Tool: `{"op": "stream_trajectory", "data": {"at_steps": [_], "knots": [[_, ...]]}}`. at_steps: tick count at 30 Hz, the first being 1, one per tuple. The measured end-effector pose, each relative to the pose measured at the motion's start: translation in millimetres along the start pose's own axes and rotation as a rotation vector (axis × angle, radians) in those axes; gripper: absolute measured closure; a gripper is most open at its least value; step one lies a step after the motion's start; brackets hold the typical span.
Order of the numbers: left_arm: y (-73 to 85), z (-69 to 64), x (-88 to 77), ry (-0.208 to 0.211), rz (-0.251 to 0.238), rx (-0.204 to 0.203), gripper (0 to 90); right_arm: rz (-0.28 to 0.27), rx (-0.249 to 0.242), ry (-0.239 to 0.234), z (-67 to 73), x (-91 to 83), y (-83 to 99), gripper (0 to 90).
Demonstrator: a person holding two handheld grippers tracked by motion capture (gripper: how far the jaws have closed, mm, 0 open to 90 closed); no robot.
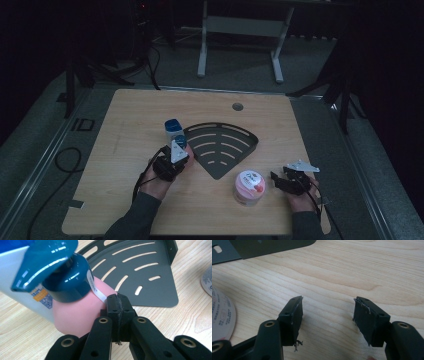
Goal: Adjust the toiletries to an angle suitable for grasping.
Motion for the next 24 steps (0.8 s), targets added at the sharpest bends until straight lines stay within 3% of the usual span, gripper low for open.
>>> {"op": "stream_trajectory", "data": {"at_steps": [8, 11, 13, 15, 24], "knots": [[3.0, -0.6, 2.2, 0.003, 0.002, 0.000, 89.1, 0.001, 0.003, -0.001, -0.2, 0.1, 0.0, 39.8], [3.1, -2.4, 0.5, 0.050, -0.028, 0.004, 85.6, 0.001, 0.002, 0.000, -0.1, 0.1, 0.0, 39.8], [2.7, -7.6, 1.4, 0.062, -0.023, 0.041, 83.0, 0.001, 0.001, 0.001, 0.0, 0.3, 0.0, 39.8], [2.4, -12.3, 3.7, 0.071, -0.026, 0.051, 80.0, 0.002, -0.002, 0.001, 0.4, 0.5, -0.1, 39.8], [3.8, -24.0, 15.6, 0.119, -0.041, 0.037, 68.0, 0.001, 0.001, -0.007, 0.2, -1.3, -0.3, 39.8]]}}
Point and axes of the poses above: each handheld gripper's, and its own axes: x roughly forward along the jaws, y roughly out of its underside, z roughly to its left, the point moved 2 cm from there along x, roughly forward along the jaws, and after that the axes turned 1 degree about x, right-handed, at the moved point
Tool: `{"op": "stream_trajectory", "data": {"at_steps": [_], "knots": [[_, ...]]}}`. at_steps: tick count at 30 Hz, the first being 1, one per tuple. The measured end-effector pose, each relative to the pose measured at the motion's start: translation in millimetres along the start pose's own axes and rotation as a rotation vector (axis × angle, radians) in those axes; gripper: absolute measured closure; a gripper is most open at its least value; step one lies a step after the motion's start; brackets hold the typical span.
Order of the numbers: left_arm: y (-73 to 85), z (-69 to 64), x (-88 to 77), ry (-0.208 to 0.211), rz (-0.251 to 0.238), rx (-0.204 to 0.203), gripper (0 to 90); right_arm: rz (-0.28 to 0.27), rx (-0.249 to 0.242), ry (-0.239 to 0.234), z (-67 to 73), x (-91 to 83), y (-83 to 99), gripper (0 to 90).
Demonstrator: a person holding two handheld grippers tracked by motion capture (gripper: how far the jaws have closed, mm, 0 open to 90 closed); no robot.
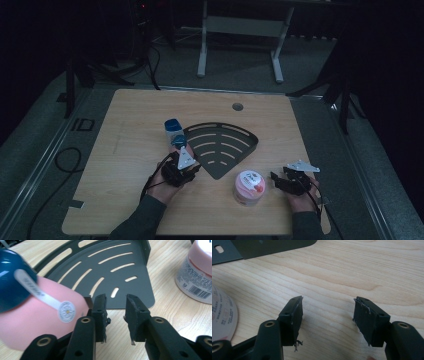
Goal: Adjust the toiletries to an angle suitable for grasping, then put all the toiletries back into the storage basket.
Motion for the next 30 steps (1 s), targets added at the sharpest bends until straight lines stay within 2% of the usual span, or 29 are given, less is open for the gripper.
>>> {"op": "stream_trajectory", "data": {"at_steps": [12, 22, 27, 30], "knots": [[7.2, -7.0, 11.2, 0.055, -0.007, -0.031, 57.2, -0.016, -0.009, 0.000, 1.9, -10.2, -0.5, 40.6], [7.6, -10.0, 16.2, 0.066, -0.015, -0.042, 52.3, -0.018, 0.003, 0.000, -0.6, -15.5, 1.2, 40.6], [7.9, -12.2, 17.3, 0.078, -0.019, -0.038, 46.0, -0.009, 0.004, -0.017, -0.3, -19.3, 1.4, 40.0], [8.6, -11.3, 18.4, 0.085, -0.021, -0.051, 44.4, 0.000, 0.001, -0.036, 1.1, -21.7, 1.8, 39.2]]}}
Point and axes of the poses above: each handheld gripper's, and its own axes: x roughly forward along the jaws, y roughly out of its underside, z roughly to its left, the point moved 2 cm from there along x, roughly forward along the jaws, and after that the axes turned 1 degree about x, right-handed, at the moved point
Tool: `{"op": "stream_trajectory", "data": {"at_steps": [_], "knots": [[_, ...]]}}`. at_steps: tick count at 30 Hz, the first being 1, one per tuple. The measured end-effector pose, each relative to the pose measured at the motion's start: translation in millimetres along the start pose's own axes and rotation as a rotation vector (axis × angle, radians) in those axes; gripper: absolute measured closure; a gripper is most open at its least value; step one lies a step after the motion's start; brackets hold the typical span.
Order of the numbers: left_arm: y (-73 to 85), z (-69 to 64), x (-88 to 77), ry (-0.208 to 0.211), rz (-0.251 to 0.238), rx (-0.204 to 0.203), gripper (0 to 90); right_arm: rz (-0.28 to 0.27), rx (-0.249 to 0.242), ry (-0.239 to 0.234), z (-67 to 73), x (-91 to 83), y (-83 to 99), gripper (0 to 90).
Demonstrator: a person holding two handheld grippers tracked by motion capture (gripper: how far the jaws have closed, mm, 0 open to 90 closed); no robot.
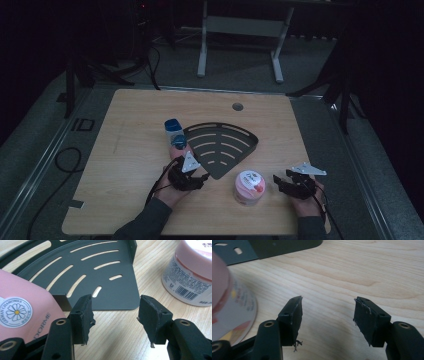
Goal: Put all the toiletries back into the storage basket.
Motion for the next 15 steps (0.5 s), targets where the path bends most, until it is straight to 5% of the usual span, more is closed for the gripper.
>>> {"op": "stream_trajectory", "data": {"at_steps": [7, 15], "knots": [[0.1, 0.7, 0.3, 0.015, -0.017, -0.022, 43.4, -0.013, -0.027, -0.064, 8.1, -10.4, -0.5, 35.8], [-0.6, -3.0, 5.3, 0.053, -0.015, -0.012, 40.5, 0.015, -0.068, -0.083, 14.1, -16.8, 3.2, 34.8]]}}
Point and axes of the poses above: each handheld gripper's, and its own axes: x roughly forward along the jaws, y roughly out of its underside, z roughly to its left, the point moved 2 cm from there along x, roughly forward along the jaws, and after that the axes turned 1 degree about x, right-handed, at the moved point
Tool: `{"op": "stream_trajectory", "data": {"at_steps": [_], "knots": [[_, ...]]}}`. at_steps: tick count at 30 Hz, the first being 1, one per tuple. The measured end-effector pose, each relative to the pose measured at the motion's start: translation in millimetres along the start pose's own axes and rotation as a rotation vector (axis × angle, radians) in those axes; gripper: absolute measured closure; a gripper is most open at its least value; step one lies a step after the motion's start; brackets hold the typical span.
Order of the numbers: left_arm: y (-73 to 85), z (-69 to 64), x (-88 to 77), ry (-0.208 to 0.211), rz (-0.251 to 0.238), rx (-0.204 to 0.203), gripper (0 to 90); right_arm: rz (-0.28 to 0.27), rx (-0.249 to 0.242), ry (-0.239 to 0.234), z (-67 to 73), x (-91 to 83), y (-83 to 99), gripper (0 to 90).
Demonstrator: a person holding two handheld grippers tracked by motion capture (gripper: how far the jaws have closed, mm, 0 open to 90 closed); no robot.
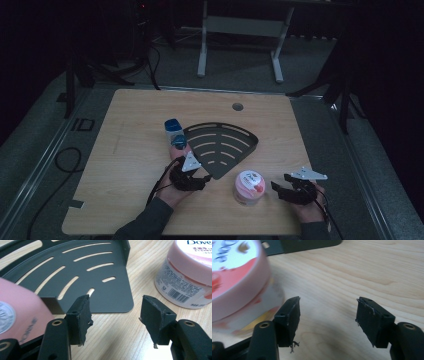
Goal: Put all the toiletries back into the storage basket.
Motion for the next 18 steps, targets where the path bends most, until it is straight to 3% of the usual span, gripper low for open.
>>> {"op": "stream_trajectory", "data": {"at_steps": [9, 18], "knots": [[-1.1, -7.1, 5.4, 0.026, 0.014, 0.032, 38.2, 0.018, -0.051, -0.027, 7.0, -4.1, 5.5, 29.9], [-3.8, -15.0, 14.6, 0.067, 0.019, 0.047, 36.9, 0.007, -0.085, -0.093, 13.5, -8.8, 8.7, 28.3]]}}
Point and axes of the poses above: each handheld gripper's, and its own axes: x roughly forward along the jaws, y roughly out of its underside, z roughly to its left, the point moved 2 cm from there along x, roughly forward along the jaws, and after that the axes turned 1 degree about x, right-handed, at the moved point
